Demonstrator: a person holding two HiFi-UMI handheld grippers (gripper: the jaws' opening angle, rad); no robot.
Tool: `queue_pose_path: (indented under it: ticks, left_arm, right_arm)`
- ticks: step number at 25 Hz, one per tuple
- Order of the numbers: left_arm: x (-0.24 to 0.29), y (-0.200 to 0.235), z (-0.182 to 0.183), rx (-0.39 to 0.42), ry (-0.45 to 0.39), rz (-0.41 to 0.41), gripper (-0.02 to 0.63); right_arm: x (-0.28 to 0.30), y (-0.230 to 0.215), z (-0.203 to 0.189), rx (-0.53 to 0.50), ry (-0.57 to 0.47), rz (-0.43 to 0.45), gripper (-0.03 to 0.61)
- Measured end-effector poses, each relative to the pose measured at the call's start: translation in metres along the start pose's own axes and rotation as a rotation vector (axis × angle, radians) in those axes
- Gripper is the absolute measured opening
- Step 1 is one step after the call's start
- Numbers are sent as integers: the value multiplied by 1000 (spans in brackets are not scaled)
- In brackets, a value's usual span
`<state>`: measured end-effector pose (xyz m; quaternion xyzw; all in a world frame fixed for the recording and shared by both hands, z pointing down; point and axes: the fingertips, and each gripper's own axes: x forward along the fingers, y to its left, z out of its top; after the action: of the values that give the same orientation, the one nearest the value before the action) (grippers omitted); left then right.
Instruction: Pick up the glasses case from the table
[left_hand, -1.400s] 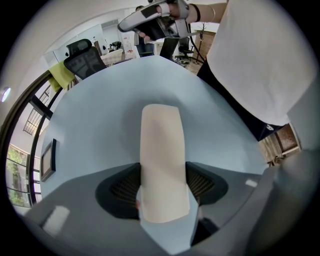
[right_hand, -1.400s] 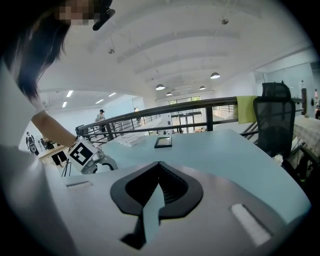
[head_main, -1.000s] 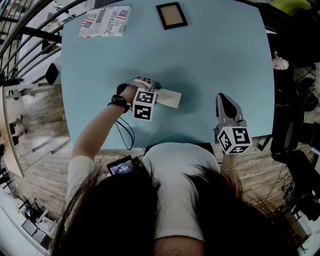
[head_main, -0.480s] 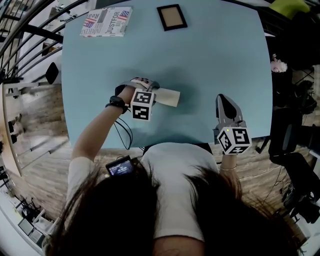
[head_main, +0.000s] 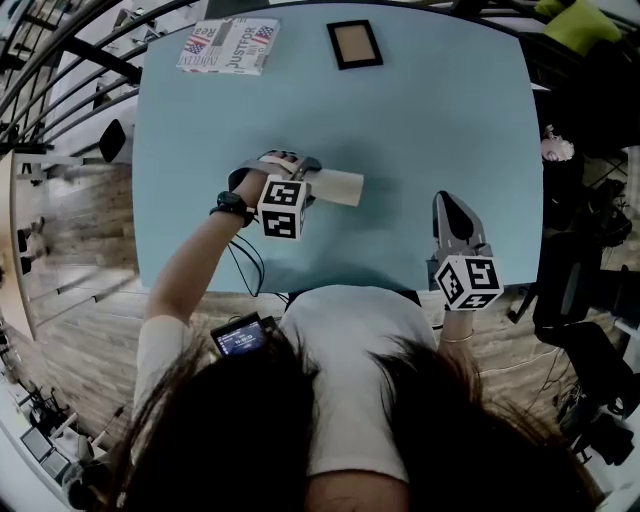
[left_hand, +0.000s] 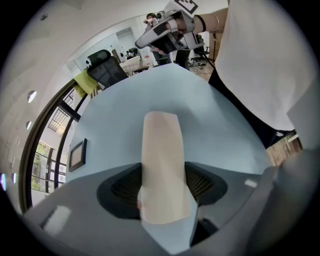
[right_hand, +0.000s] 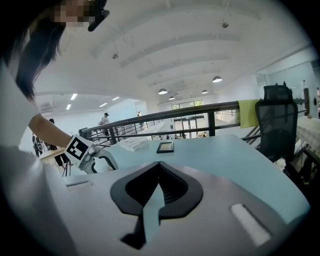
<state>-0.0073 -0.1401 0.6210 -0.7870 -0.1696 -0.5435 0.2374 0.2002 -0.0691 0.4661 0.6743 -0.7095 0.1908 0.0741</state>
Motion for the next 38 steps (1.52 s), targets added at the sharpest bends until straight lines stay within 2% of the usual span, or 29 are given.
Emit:
queue_pose_path:
  ticks: [10, 21, 28, 33, 38]
  left_arm:
    - [-42, 22, 15, -28, -22, 196, 322]
    - [-106, 53, 34, -128, -72, 465, 322]
    - [-144, 65, 49, -178, -127, 603, 322]
    - [-175, 75, 59, -270, -206, 714, 322]
    - [-210, 76, 61, -427, -309, 811, 322]
  right_arm:
    - [-5, 8, 10, -25, -32, 46, 3]
    - [-2, 20, 34, -95, -76, 112, 3]
    - [7, 40, 54, -147, -112, 163, 3]
    - [11, 48, 67, -173, -139, 187, 3]
    - [12, 55, 81, -182, -168, 197, 3]
